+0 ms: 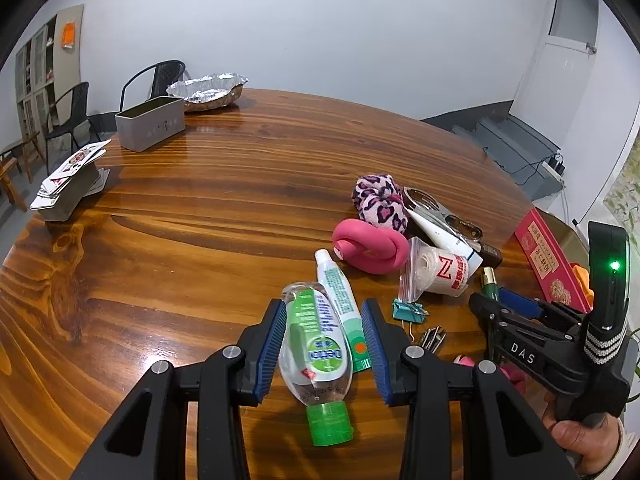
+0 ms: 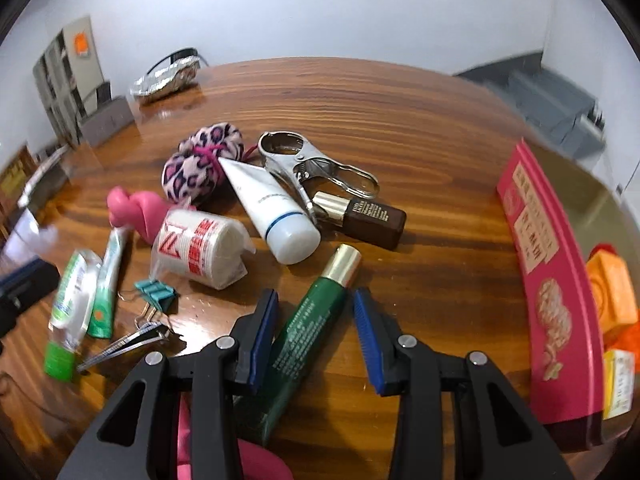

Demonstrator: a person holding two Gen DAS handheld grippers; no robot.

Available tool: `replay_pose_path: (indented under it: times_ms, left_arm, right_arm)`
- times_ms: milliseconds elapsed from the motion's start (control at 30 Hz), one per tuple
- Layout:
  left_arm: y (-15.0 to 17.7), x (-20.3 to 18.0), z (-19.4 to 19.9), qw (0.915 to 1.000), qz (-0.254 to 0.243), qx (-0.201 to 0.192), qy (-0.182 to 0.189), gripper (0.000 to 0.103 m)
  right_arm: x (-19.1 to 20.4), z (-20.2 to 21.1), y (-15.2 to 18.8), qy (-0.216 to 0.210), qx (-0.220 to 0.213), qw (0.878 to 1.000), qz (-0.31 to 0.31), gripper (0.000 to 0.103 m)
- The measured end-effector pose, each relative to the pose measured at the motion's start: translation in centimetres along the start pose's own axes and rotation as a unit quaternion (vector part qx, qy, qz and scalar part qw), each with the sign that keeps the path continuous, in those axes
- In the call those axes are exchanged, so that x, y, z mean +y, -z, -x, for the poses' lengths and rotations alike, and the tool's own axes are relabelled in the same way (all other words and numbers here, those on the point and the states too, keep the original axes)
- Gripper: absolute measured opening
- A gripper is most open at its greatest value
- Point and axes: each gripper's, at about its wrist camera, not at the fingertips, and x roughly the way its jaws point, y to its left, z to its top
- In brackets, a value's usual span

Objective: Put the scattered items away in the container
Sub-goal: 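Grasp the Dettol sanitizer bottle with the left tool while the right tool grasps the green tube, then lift the green tube with the right tool toward the tin while the left tool holds the Dettol bottle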

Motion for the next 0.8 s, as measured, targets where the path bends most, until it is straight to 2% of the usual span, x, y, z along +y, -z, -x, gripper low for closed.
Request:
replay_pose_path:
  times_ms: [133,300,500,800]
  left_arm:
    - [0.5,-0.6,-0.3,0.9999,-0.014,0.01,-0.002,0.041]
    - [1.2,-0.3,-1.1,0.9992,-0.017,0.025,-0.027,0.042]
    - [1.7,-0.6,-2.6,0.9981,-0.027,0.048,-0.029,0.041]
    - [1.1,0.4,-1.7,0.9991,-0.005,0.023,-0.035,0.04]
  right_arm:
    - [-0.5,0.1,0.2,0.0,-0.001,1.0,-0.007,0.042]
    - [-0.9,0.4,0.5,-0.013,-0.007,1.0,-0.022,0.021]
    - [-1.2,1.2,0.5,-0.035,-0.019,0.998,-0.037,0.021]
    - [-1.8,3.7,0.1,-0.064,-0.062,0.994,-0.061,0.021]
